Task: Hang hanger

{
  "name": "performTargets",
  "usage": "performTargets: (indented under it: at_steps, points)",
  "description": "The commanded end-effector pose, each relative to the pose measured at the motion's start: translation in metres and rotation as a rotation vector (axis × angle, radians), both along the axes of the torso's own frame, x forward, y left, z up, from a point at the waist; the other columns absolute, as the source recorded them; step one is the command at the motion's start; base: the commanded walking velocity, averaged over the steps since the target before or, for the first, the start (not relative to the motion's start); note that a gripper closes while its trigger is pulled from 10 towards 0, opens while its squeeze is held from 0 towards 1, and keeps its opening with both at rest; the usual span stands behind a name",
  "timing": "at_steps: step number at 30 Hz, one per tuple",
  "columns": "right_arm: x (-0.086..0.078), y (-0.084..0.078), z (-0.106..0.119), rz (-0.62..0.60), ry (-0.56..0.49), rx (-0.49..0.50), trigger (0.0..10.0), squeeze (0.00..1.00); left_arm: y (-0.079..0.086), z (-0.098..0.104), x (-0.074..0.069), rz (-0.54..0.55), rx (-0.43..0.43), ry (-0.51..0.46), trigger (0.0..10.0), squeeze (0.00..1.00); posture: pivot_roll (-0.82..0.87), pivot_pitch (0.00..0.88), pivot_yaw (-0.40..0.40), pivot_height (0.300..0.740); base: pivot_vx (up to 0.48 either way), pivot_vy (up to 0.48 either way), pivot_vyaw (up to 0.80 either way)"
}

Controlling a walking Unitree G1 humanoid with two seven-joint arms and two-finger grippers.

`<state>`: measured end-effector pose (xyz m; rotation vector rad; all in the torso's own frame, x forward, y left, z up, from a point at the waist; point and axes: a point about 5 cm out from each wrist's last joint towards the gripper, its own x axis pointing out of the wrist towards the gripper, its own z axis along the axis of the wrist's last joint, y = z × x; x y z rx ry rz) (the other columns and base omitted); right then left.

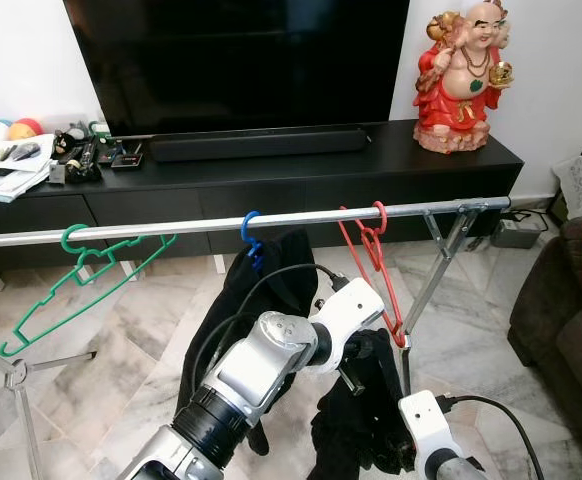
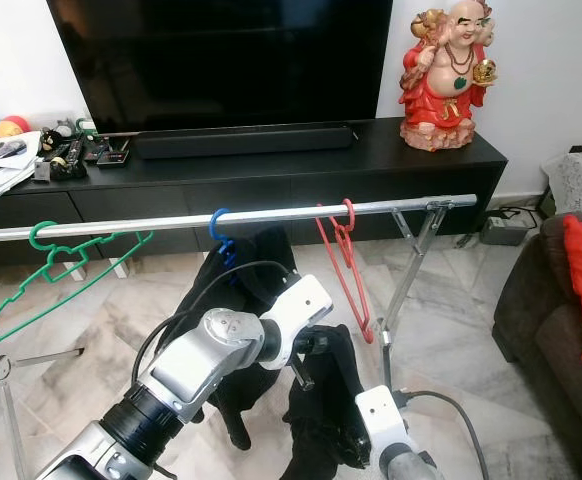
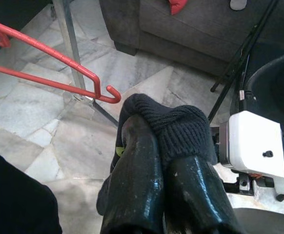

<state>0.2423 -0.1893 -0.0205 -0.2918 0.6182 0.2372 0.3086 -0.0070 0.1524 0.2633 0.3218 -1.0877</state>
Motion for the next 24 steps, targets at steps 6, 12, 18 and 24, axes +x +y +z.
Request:
performTargets:
  at_steps: [6,12,18,24]
  points:
    - [0.004,-0.0016,-0.0007,-0.021,-0.011,-0.001,0.0,0.0,-0.0002,0.0071,-0.0004,-0.011,-0.016,-0.035,0.0,0.0,0.02,0.051,0.061,0.74,0.0,0.0,0.0]
    - [0.0049,-0.0017,-0.0011,-0.028,-0.015,0.009,0.0,0.0,0.0,0.0072,-0.0003,-0.011,-0.015,-0.035,0.0,0.0,0.02,0.051,0.062,0.74,0.0,0.0,0.0]
    - [0.0046,-0.0008,-0.0022,-0.017,-0.008,0.017,0.0,0.0,-0.0001,0.0073,-0.0002,-0.01,-0.014,-0.036,0.0,0.0,0.02,0.05,0.061,0.74,0.0,0.0,0.0]
    - [0.0006,-0.0021,-0.0056,-0.038,0.007,0.015,0.0,0.0,0.0001,0.0072,-0.0001,-0.009,-0.014,-0.035,0.0,0.0,0.03,0.05,0.06,0.74,0.0,0.0,0.0]
